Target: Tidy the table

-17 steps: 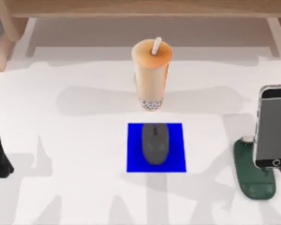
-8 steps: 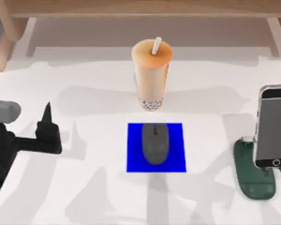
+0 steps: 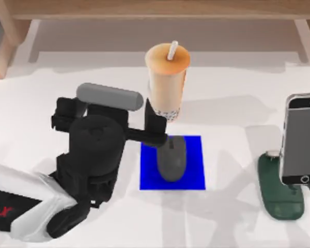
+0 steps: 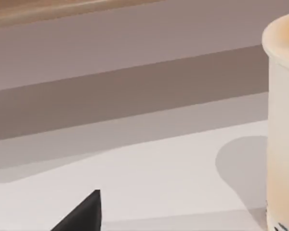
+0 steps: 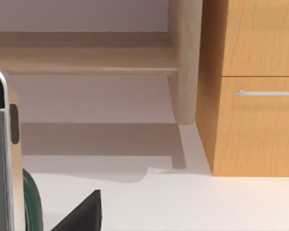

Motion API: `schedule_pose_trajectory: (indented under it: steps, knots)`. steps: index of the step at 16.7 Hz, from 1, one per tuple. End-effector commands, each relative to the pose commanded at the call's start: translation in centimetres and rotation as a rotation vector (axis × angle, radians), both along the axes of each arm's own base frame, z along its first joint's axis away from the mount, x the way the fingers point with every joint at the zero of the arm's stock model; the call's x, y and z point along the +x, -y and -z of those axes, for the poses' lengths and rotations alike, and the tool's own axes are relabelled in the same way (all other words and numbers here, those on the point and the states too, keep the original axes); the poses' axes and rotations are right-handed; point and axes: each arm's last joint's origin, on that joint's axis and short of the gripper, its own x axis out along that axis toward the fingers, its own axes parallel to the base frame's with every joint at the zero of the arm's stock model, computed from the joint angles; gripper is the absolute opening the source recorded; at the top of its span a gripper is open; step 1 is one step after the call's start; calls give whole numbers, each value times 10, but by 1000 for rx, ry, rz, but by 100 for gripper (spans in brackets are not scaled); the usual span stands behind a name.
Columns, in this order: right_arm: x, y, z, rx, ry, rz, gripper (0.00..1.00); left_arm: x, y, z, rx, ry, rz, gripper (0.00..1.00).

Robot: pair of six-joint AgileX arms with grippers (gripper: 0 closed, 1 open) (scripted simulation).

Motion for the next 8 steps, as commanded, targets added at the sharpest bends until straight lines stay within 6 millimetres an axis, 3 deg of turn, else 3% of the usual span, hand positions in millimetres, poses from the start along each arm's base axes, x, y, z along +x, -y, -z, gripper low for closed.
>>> schedule_pose_trajectory:
  steps: [4,8]
  knots:
    - [0,0,0,0,0,0,100,23,63,35,-42,77,-16,100]
    - [0,0,0,0,0,0,100,45,94,59,-117,161,-82,100]
